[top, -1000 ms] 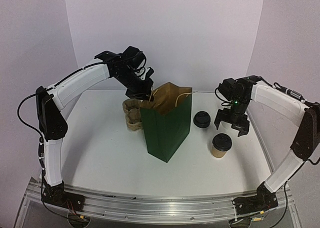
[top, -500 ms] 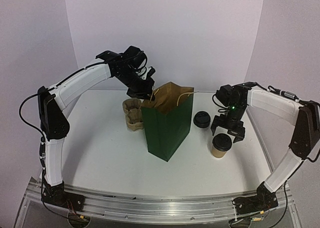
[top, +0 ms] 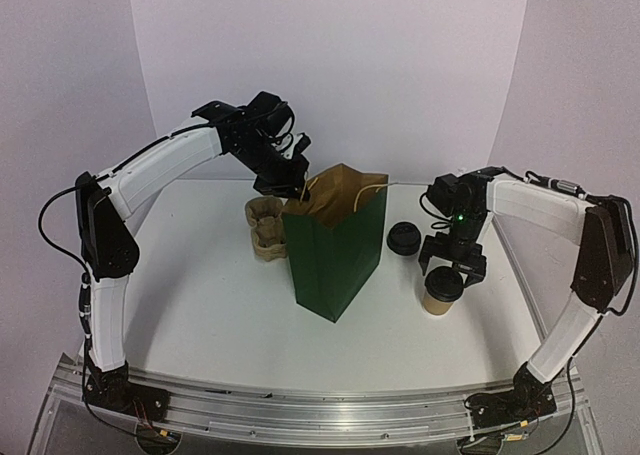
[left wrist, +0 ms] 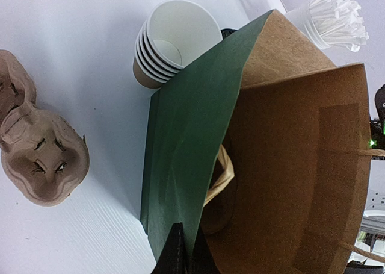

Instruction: Pack the takeout coffee

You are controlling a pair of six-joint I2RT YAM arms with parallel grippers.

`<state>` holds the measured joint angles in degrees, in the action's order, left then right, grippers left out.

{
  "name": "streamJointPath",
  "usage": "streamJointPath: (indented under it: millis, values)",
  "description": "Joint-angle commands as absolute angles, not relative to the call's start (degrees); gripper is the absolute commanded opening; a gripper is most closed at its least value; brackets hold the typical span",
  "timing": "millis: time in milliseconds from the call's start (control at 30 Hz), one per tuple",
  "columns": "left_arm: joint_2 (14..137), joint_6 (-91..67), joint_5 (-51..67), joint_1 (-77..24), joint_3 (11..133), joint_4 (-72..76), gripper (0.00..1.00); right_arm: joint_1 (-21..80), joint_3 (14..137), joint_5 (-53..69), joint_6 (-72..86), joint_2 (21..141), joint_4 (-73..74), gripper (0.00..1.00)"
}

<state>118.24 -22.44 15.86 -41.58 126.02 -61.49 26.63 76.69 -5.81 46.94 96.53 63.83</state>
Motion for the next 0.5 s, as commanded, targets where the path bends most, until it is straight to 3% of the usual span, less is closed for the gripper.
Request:
streamJointPath:
  millis: [0,467]
  values:
    - [118.59,-21.64,15.62,-41.75,128.21,-60.43,0.0,26.14,76.3,-6.26,46.49,96.92,63.75,0.98]
    - [120.02,-21.13,15.51,-41.73,130.27,-60.97,0.0,25.55,75.08,-5.37,45.97,97.21,62.67,0.89]
